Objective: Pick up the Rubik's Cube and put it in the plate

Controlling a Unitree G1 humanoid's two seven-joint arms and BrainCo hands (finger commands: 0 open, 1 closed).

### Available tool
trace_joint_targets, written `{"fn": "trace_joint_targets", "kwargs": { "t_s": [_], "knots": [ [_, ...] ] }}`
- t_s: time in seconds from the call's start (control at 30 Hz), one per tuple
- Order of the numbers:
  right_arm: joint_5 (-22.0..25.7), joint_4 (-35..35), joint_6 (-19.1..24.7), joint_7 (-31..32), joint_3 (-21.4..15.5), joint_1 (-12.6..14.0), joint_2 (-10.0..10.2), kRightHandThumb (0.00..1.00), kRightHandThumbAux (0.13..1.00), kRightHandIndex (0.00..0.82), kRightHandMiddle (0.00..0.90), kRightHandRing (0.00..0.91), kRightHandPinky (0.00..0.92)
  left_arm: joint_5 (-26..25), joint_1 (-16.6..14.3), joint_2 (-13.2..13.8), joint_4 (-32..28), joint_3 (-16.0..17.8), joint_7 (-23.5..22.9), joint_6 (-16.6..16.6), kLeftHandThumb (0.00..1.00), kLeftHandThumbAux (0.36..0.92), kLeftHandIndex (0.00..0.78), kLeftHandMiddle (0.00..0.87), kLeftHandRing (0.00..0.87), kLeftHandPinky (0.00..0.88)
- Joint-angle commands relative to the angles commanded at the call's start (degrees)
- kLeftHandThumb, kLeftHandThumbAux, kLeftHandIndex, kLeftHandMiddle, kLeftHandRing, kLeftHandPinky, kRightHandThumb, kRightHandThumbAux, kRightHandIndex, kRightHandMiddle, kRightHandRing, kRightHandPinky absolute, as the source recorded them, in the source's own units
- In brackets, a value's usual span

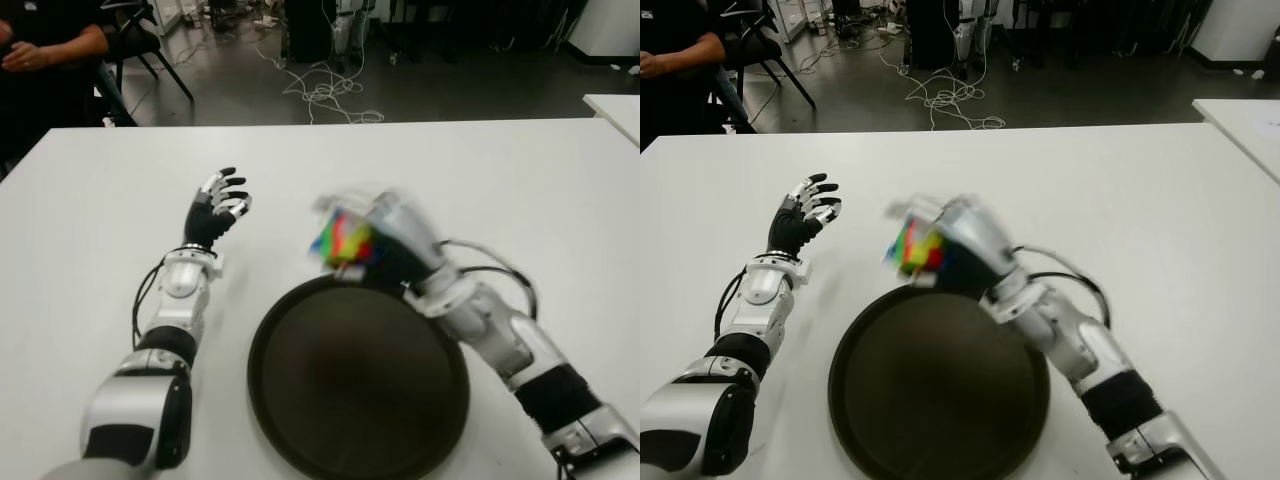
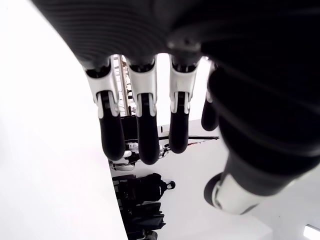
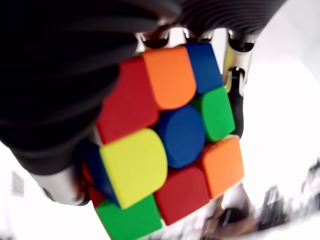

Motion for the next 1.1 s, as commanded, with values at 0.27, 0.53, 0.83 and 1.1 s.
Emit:
{"fn": "trace_joint_targets", "kwargs": {
  "t_s": [0.27,0.53,0.83,1.1],
  "knots": [
    [-0.28,-7.13,11.76,27.92,5.05,0.62,-4.37,0.7,0.73,0.422,0.715,0.736,0.75,0.34,-0.03,-0.28,-0.15,-0.22,0.62,0.02,0.087,0.786,0.181,0.256,0.278,0.341],
    [-6.83,-9.48,20.14,36.64,6.91,-0.38,-3.47,0.697,0.731,0.425,0.711,0.743,0.766,0.25,-0.01,-0.24,-0.12,-0.14,0.32,-0.38,0.065,0.758,0.182,0.258,0.284,0.354],
    [-10.36,-13.88,24.81,40.16,6.97,0.27,-3.31,0.688,0.735,0.423,0.676,0.708,0.747,-0.01,0.11,-0.15,-0.24,-0.04,-0.26,-0.36,0.081,0.778,0.181,0.254,0.282,0.349],
    [-11.14,-16.52,25.35,40.08,6.57,1.51,-3.86,0.689,0.733,0.424,0.687,0.717,0.761,0.3,0.18,0.02,-0.41,-0.26,0.02,-0.05,0.067,0.773,0.175,0.251,0.275,0.339]
  ]
}}
